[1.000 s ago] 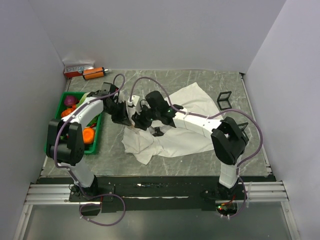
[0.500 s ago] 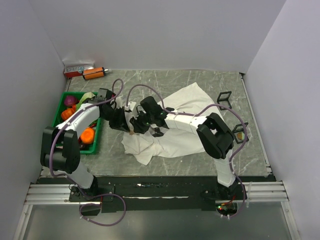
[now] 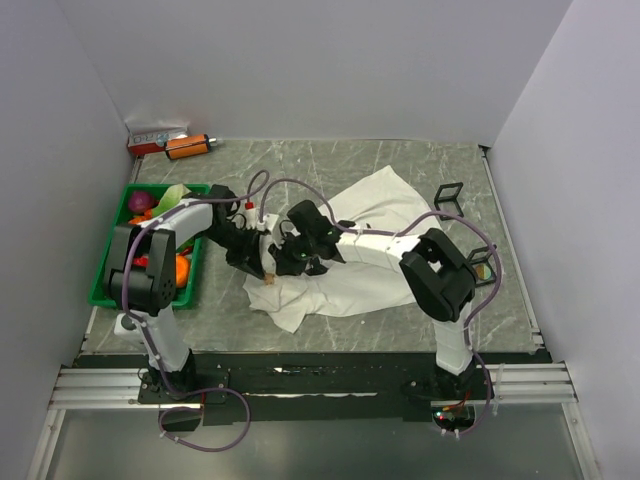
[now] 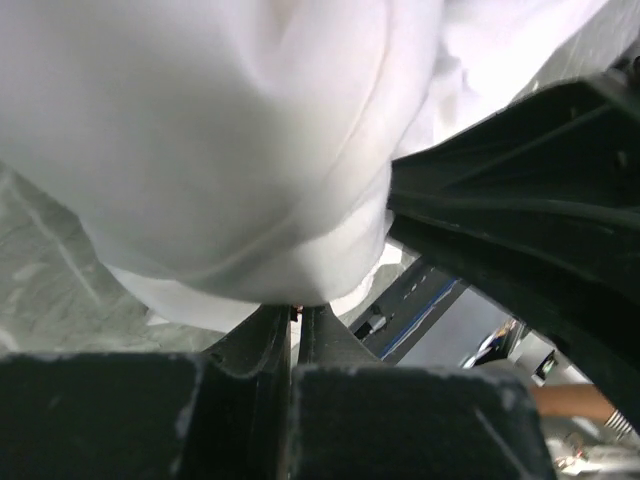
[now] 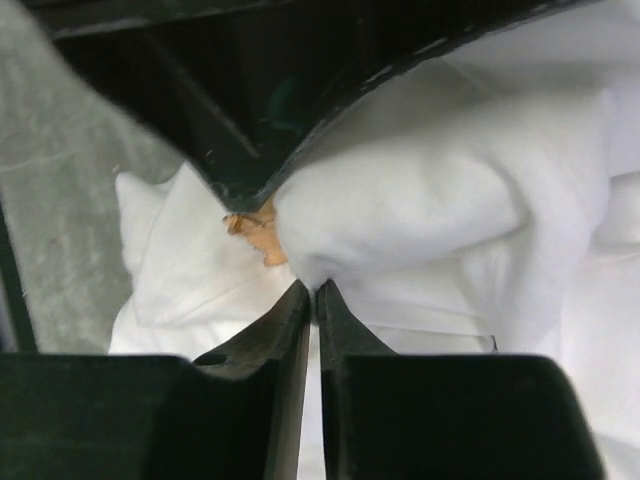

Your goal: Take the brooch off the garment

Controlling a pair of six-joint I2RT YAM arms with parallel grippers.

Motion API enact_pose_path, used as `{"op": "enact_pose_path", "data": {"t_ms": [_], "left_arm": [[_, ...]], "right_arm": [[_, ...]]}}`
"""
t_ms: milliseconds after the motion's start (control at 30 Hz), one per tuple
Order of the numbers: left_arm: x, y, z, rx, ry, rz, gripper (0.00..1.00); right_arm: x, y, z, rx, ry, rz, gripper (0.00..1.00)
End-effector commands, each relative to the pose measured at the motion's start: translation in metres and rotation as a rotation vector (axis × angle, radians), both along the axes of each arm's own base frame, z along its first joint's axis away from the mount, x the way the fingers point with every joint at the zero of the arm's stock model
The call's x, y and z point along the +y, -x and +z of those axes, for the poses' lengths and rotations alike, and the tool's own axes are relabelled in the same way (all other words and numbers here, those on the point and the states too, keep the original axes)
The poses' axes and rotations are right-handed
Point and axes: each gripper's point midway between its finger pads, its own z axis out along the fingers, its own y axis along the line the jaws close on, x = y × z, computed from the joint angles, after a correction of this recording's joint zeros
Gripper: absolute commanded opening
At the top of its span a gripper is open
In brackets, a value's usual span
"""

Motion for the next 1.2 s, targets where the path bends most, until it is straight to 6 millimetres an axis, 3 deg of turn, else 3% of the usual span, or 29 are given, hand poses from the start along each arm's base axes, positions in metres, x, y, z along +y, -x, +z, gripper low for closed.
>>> {"op": "enact_pose_path", "data": {"t_ms": [0, 100, 267, 433, 600, 933, 1167], "left_arm": [[-0.011, 0.005, 0.014, -0.051, 0.092, -0.085, 0.01], [-0.017, 0.008, 0.016, -0.079, 0.156, -0.133, 0.01], [-0.018, 0.018, 0.013, -0.094, 0.223, -0.234, 0.01], [-0.019, 0.034, 0.015, -0.032, 0.286, -0.287, 0.01], [-0.02, 0.036, 0.014, -0.035, 0.31, -0.307, 0.01], [-0.023, 0.035, 0.012, -0.006, 0.332, -0.31, 0.01], [-0.026, 0.038, 0.013, 0.04, 0.374, -0.312, 0.01]], "right_arm": [[0.003, 0.025, 0.052, 0.041, -0.152, 0.11, 0.31], [0.0, 0.038, 0.057, 0.128, -0.197, 0.127, 0.44], [0.004, 0.039, 0.055, 0.22, -0.236, 0.112, 0.51], [0.008, 0.03, 0.049, 0.277, -0.263, 0.107, 0.52], [0.01, 0.021, 0.042, 0.295, -0.271, 0.12, 0.5], [0.016, 0.03, 0.029, 0.369, -0.28, 0.216, 0.56], [0.015, 0.034, 0.022, 0.38, -0.282, 0.252, 0.48]]}}
